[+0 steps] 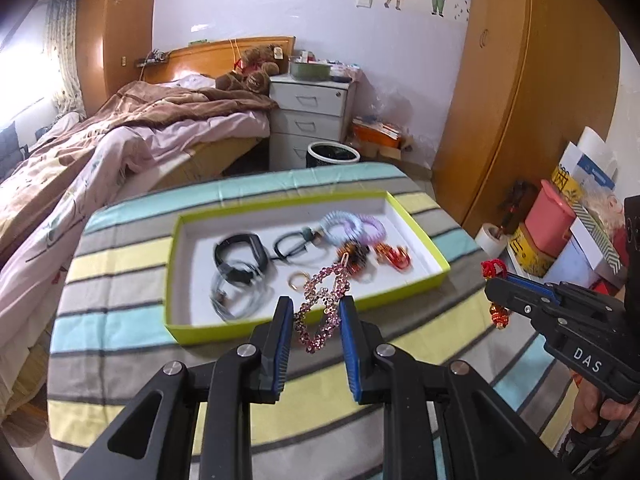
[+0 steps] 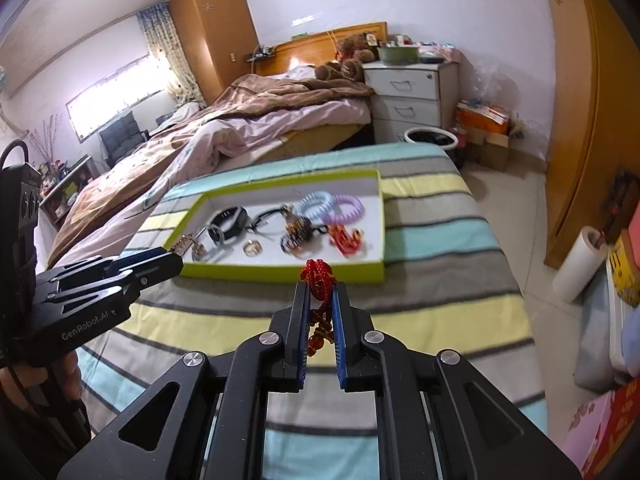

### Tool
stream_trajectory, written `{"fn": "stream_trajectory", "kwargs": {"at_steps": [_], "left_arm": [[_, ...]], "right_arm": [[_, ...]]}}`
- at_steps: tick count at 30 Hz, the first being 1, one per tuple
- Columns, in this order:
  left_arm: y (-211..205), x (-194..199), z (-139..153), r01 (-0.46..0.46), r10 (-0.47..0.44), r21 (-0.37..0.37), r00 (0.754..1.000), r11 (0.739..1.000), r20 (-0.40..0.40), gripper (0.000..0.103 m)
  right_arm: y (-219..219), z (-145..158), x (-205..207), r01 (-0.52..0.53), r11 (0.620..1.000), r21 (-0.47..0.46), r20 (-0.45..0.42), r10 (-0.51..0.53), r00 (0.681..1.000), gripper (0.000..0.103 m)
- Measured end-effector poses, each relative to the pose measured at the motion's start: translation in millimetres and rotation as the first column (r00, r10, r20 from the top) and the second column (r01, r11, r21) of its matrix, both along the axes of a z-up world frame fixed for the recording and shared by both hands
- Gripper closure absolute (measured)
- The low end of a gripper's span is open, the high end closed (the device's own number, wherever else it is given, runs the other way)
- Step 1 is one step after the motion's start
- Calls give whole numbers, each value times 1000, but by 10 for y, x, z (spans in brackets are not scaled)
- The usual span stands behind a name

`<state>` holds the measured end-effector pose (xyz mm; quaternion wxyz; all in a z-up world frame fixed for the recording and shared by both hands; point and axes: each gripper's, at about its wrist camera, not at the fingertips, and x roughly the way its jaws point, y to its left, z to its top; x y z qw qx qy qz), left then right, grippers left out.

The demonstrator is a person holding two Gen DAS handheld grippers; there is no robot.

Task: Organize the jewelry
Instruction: 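Carry the pink clip and red tassel into the yellow box and open both tools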

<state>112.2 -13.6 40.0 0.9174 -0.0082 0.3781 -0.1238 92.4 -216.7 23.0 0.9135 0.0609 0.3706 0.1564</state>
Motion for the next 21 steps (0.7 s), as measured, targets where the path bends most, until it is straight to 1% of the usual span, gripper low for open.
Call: {"fn": "stream_trajectory", "kwargs": {"at_steps": [4,8,11,14,19,21], "left_arm": [[70,117,50,-4,4,9,1000,1000,7,79],[90,217,9,-1,1,4,1000,1000,2,79],[81,338,-108,0,0,-3,1000,1000,-26,79],[77,421,-223,2,-3,-7,999,1000,-49,79],[33,574,-410,7,-7,6,996,1000,-93,79],[29,625,-472,8,-7,8,995,1000,-101,79]], "right_arm": [[58,56,196,-9,1000,4,9,9,1000,92],[89,63,493,-18,1000,-3,1,18,1000,92],[93,36,730,-17,1000,-18,-19,17,1000,92],[56,-22,970,-18,1000,-3,-47,18,999,92],[62,-184,1291,-17,999,-39,-89,13,996,92],[67,-279,1420,-20,999,-43,-119,15,993,92]]}}
